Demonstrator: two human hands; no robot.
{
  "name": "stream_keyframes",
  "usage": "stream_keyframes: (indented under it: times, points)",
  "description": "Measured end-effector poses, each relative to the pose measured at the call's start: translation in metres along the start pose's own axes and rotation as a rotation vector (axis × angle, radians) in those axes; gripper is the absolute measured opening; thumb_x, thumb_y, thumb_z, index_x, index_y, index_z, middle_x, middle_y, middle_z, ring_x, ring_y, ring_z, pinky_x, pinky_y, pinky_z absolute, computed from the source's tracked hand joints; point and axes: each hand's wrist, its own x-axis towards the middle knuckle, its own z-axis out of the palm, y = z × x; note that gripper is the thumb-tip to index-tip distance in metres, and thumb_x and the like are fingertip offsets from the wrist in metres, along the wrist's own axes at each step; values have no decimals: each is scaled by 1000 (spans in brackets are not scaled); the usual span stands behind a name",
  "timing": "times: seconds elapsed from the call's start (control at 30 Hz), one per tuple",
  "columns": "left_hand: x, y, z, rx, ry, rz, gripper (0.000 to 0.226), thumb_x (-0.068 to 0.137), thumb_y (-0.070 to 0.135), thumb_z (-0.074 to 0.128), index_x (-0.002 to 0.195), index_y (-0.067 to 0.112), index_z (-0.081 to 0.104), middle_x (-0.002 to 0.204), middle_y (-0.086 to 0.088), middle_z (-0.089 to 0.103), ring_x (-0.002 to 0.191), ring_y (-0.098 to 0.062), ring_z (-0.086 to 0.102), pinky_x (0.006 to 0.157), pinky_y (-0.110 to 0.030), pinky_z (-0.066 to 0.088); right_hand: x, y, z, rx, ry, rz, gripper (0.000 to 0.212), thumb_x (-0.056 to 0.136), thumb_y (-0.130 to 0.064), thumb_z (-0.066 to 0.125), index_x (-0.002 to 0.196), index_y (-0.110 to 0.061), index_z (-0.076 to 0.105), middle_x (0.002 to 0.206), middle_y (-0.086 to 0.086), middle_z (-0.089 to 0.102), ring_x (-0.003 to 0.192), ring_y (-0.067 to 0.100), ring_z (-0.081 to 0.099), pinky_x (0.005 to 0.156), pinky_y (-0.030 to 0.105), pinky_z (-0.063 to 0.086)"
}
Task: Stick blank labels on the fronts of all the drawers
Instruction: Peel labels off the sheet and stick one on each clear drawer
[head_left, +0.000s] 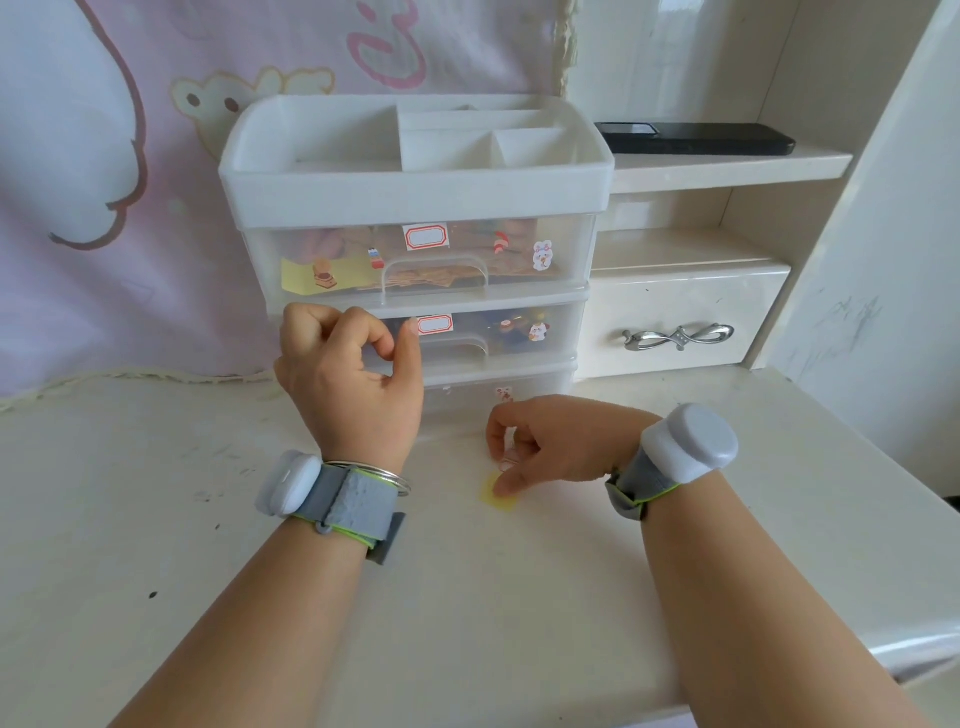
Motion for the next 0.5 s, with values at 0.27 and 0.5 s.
stream_keyframes:
  times: [0.27, 0.5]
  points:
    - [3, 4, -2, -10, -15, -25, 29, 71, 28, 68, 57, 9, 52, 79, 2, 35, 73, -29, 52, 69, -47, 48, 2, -4, -5, 69, 126, -58, 21, 76, -25, 74, 70, -18, 55, 48, -12, 49, 48, 5, 41, 52, 18, 36]
    - [14, 22, -17, -160, 37, -19, 8, 79, 8, 61, 83, 2, 58, 70, -8, 43, 62, -22, 42, 63, -18, 38, -3, -13, -13, 787, 645, -370, 20, 76, -11, 73, 62, -10, 58, 55, 14, 44, 44, 8, 24, 45, 13, 27]
